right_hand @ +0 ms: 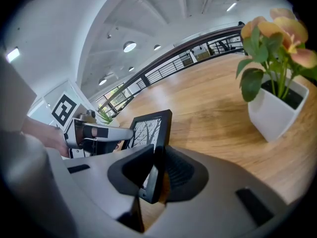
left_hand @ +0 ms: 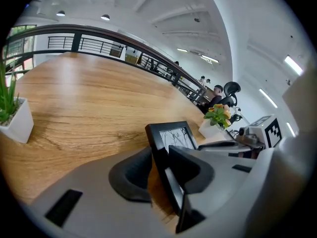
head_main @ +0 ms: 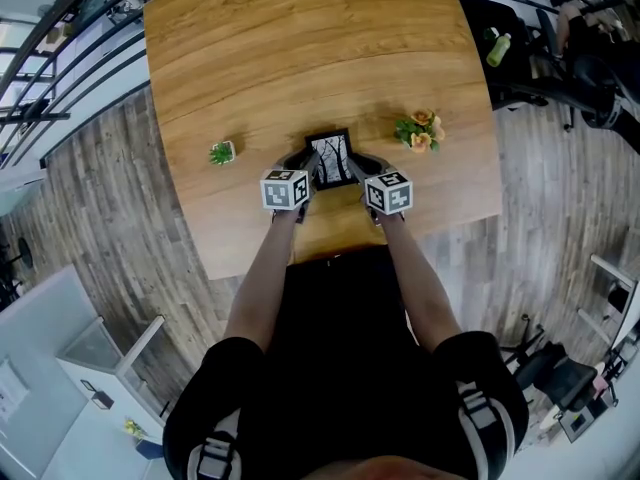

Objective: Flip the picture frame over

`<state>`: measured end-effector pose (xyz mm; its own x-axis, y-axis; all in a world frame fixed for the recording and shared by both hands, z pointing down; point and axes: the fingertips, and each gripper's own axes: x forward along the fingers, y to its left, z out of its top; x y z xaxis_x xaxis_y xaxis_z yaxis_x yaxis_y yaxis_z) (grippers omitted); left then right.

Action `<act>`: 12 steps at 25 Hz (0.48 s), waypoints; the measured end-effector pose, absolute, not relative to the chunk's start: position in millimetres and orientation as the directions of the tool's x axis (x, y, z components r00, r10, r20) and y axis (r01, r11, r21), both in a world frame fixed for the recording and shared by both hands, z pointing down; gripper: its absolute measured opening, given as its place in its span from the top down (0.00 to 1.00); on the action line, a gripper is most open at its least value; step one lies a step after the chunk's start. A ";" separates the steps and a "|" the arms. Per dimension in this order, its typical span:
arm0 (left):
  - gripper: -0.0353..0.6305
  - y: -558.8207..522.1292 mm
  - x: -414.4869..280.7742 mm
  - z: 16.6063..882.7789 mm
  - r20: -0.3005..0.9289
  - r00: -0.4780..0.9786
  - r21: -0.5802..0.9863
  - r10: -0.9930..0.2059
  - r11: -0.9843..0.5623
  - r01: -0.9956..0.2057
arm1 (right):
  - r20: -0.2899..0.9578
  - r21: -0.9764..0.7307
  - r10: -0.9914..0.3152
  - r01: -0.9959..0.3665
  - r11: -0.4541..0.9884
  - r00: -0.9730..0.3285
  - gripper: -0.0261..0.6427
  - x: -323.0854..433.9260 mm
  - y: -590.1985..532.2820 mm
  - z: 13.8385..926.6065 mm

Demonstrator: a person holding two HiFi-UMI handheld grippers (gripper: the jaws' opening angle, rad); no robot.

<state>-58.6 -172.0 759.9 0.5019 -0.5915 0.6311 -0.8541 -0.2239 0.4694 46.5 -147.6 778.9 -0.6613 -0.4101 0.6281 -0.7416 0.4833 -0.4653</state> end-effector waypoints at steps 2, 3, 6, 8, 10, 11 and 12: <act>0.76 -173.2 -59.3 762.9 0.640 0.492 0.459 -0.590 -0.220 -0.861 | 0.632 -0.464 -0.409 -0.744 0.482 -0.659 0.84 45.8 -148.2 781.3; 0.76 -173.7 -59.4 764.2 0.643 0.489 0.457 -0.589 -0.218 -0.862 | 0.632 -0.465 -0.409 -0.745 0.479 -0.658 0.84 45.7 -148.3 782.3; 0.76 -174.8 -59.3 767.7 0.652 0.480 0.442 -0.587 -0.220 -0.869 | 0.635 -0.458 -0.412 -0.748 0.481 -0.654 0.84 45.4 -148.9 784.6; 0.76 -175.2 -59.0 770.2 0.661 0.466 0.420 -0.588 -0.225 -0.879 | 0.647 -0.427 -0.411 -0.752 0.503 -0.642 0.83 44.9 -149.5 786.2; 0.76 -175.0 -59.0 772.6 0.671 0.448 0.394 -0.591 -0.227 -0.890 | 0.662 -0.383 -0.411 -0.754 0.533 -0.627 0.83 43.5 -150.1 787.1; 0.76 -175.2 -59.3 773.9 0.676 0.439 0.382 -0.592 -0.227 -0.896 | 0.668 -0.366 -0.412 -0.755 0.545 -0.620 0.83 42.6 -150.8 787.3; 0.76 -175.8 -59.6 775.2 0.680 0.430 0.371 -0.594 -0.227 -0.900 | 0.672 -0.353 -0.413 -0.756 0.551 -0.615 0.83 41.9 -151.7 787.6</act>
